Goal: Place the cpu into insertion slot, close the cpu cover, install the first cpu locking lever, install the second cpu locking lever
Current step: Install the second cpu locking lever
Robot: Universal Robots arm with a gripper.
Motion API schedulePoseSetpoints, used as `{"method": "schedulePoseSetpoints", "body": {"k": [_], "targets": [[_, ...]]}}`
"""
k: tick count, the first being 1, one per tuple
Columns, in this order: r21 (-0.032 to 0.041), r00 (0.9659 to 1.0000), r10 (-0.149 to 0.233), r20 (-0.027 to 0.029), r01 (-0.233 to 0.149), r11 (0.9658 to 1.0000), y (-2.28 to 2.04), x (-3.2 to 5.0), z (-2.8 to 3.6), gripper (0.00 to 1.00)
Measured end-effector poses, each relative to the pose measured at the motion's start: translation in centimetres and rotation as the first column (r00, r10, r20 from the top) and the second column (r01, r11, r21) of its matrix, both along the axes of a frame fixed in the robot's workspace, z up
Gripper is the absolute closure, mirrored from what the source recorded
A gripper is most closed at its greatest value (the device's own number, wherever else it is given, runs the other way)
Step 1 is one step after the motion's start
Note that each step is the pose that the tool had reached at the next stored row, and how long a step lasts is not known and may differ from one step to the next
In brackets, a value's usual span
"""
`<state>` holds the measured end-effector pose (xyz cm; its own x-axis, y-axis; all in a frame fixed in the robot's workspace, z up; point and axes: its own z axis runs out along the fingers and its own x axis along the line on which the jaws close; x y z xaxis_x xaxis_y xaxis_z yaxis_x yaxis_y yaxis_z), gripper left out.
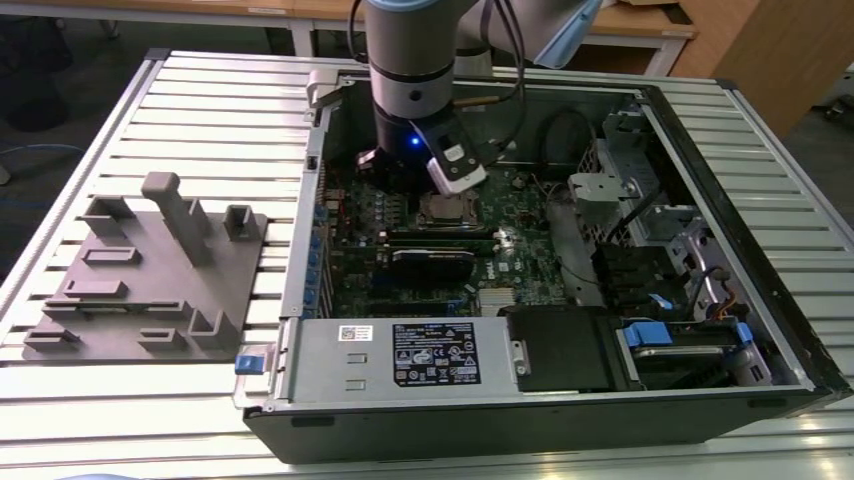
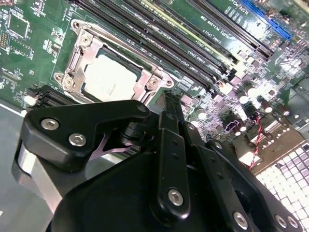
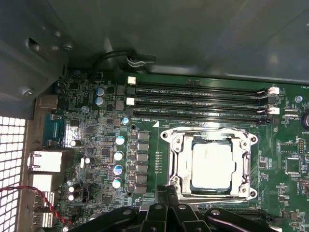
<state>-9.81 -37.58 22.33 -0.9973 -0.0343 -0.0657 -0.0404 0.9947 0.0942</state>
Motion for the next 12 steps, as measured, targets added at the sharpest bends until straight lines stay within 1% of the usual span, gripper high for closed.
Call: {"method": "schedulePoseSetpoints", "body": {"k": [6,12], "targets": [[0.0001,1.0,0.0,0.0,0.0,1.0,0.08,0.7,-0.06,0.89],[0.0,1.0,0.0,0.0001,0.0,1.0,0.35,1.63,-0.15,0.89]]}}
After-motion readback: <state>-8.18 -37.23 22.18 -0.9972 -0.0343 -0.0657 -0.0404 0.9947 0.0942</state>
